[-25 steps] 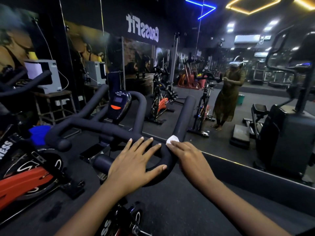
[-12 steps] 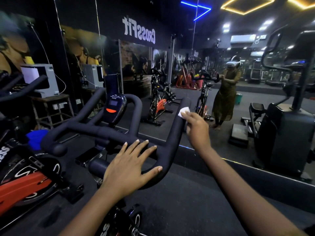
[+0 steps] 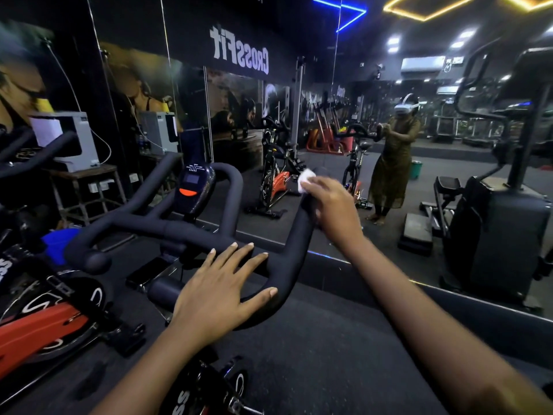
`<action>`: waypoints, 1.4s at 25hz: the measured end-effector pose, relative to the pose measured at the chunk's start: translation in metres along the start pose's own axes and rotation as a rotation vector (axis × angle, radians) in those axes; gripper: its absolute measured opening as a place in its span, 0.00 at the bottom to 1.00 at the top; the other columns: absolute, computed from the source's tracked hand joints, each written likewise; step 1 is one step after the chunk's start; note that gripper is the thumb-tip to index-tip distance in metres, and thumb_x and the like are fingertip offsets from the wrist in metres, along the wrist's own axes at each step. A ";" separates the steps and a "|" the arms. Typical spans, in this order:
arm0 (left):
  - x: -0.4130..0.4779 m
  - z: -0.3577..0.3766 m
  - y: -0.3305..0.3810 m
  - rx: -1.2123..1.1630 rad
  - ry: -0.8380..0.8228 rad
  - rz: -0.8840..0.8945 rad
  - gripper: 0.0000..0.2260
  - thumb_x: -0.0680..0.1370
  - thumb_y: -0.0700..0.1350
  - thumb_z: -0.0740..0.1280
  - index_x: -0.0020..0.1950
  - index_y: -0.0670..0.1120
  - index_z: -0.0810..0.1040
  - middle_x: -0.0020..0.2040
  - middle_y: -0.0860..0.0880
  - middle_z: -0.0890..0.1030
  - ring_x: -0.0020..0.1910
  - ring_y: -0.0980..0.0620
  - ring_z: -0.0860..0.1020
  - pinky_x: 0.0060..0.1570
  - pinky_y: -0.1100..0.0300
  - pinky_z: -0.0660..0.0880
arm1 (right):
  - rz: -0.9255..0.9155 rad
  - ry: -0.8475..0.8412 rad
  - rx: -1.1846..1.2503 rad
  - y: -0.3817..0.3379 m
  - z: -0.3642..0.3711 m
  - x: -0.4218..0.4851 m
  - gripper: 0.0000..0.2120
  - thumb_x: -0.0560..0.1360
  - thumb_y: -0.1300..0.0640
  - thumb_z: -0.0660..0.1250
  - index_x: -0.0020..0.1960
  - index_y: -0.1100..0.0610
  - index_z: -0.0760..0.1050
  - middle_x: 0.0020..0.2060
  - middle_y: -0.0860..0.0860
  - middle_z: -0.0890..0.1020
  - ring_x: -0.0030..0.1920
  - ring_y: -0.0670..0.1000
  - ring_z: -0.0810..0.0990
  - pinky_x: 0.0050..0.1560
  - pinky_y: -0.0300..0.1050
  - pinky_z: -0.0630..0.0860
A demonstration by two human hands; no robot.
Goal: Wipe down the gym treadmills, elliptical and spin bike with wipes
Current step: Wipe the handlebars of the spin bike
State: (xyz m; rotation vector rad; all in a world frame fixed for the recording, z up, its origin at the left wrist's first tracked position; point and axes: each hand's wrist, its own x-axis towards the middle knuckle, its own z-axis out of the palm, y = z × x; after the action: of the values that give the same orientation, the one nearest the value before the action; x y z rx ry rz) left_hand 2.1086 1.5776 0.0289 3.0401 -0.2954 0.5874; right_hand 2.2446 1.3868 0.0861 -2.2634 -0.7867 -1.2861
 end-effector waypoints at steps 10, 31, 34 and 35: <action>0.000 -0.001 0.001 -0.015 0.038 -0.001 0.48 0.61 0.75 0.23 0.76 0.61 0.53 0.77 0.57 0.53 0.77 0.56 0.48 0.70 0.60 0.37 | -0.456 -0.425 -0.525 0.000 0.016 0.008 0.16 0.64 0.61 0.53 0.31 0.60 0.79 0.30 0.52 0.78 0.32 0.53 0.78 0.18 0.38 0.68; -0.001 0.006 -0.003 -0.027 0.079 0.011 0.43 0.67 0.75 0.30 0.74 0.59 0.60 0.75 0.55 0.61 0.76 0.53 0.56 0.73 0.56 0.46 | 0.541 0.285 0.392 -0.018 0.041 -0.079 0.25 0.65 0.73 0.57 0.56 0.59 0.80 0.44 0.58 0.81 0.42 0.46 0.76 0.48 0.24 0.64; -0.002 0.008 -0.004 -0.053 0.135 0.032 0.36 0.73 0.72 0.40 0.73 0.56 0.65 0.72 0.54 0.67 0.73 0.52 0.63 0.73 0.54 0.51 | 0.461 0.242 0.367 -0.035 0.028 -0.105 0.22 0.64 0.73 0.60 0.53 0.59 0.81 0.43 0.56 0.81 0.45 0.45 0.75 0.50 0.20 0.63; -0.004 0.007 -0.006 -0.075 0.163 0.029 0.32 0.74 0.69 0.45 0.72 0.55 0.66 0.71 0.53 0.69 0.72 0.51 0.64 0.73 0.54 0.51 | 0.406 0.231 0.353 -0.038 0.022 -0.108 0.22 0.65 0.74 0.62 0.53 0.59 0.81 0.44 0.56 0.82 0.47 0.44 0.75 0.52 0.19 0.63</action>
State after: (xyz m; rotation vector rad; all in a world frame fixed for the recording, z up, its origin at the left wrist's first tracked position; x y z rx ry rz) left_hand 2.1086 1.5842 0.0204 2.8984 -0.3472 0.8011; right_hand 2.1891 1.4001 -0.0155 -1.8321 -0.4036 -1.0901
